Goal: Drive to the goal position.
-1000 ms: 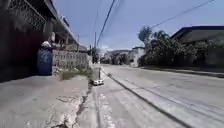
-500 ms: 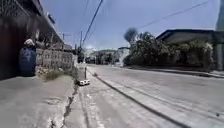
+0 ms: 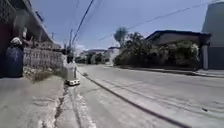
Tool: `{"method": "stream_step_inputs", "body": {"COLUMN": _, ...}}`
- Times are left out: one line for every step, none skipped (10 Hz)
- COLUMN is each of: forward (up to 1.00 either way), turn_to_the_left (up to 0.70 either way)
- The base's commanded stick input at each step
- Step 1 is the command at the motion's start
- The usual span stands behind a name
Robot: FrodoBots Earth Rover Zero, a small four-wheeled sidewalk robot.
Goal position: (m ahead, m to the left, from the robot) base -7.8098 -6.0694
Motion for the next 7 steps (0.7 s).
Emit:
{"method": "stream_step_inputs", "body": {"forward": 0.00, "turn_to_the_left": -0.70}}
{"method": "stream_step_inputs", "body": {"forward": 0.00, "turn_to_the_left": -0.70}}
{"method": "stream_step_inputs", "body": {"forward": 0.00, "turn_to_the_left": -0.70}}
{"method": "stream_step_inputs", "body": {"forward": 0.00, "turn_to_the_left": -0.70}}
{"method": "stream_step_inputs", "body": {"forward": 0.00, "turn_to_the_left": -0.70}}
{"method": "stream_step_inputs", "body": {"forward": 0.00, "turn_to_the_left": -0.70}}
{"method": "stream_step_inputs", "body": {"forward": 0.00, "turn_to_the_left": -0.70}}
